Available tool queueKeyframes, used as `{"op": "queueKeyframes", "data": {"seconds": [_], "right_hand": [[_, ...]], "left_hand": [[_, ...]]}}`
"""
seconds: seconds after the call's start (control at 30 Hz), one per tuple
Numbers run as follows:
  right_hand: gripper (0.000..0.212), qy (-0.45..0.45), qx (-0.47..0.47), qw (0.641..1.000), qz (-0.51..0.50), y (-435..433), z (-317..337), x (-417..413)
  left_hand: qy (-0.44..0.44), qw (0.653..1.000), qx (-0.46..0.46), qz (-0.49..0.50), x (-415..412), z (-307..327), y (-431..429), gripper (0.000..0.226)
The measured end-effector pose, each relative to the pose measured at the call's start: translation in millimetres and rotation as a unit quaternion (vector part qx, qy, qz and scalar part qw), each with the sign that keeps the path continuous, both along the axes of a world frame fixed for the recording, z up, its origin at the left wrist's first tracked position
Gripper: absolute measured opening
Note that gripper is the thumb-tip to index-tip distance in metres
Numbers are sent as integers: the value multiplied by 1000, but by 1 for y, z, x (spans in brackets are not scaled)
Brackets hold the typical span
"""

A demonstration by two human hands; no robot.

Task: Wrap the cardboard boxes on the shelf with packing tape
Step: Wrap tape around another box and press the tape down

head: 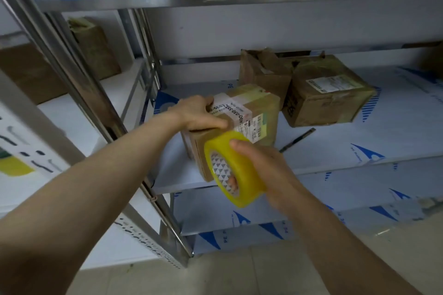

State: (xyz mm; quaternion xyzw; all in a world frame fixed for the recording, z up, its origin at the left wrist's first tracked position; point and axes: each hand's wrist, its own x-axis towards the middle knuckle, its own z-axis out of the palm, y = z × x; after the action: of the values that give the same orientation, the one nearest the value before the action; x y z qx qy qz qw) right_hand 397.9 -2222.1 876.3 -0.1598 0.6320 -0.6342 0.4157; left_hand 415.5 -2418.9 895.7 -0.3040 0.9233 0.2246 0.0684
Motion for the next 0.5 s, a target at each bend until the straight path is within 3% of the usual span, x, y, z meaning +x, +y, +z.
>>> {"op": "queueKeyframes", "data": {"seconds": [0.07, 0.13, 0.23, 0.27, 0.37, 0.4, 0.5], "right_hand": [[30, 5, -22, 999, 47, 1, 22, -16], [34, 15, -27, 996, 89, -7, 45, -27], [28, 65, -1, 995, 74, -33, 61, -38], [33, 89, 6, 995, 46, -43, 62, -41], [49, 149, 26, 988, -1, -78, 60, -43], [56, 152, 32, 988, -1, -89, 58, -41], [77, 119, 50, 992, 11, -114, 51, -38]], "left_hand": [[34, 989, 141, 23, 3, 6, -8, 63], [74, 963, 248, 71, 4, 3, -13, 44], [155, 922, 309, 176, 2, -11, -14, 30], [216, 886, 344, 223, 2, -18, -14, 23], [392, 726, 437, 358, 7, -48, -19, 30], [424, 700, 436, 374, 8, -58, -18, 31], [463, 681, 434, 364, 6, -86, -13, 33]]}}
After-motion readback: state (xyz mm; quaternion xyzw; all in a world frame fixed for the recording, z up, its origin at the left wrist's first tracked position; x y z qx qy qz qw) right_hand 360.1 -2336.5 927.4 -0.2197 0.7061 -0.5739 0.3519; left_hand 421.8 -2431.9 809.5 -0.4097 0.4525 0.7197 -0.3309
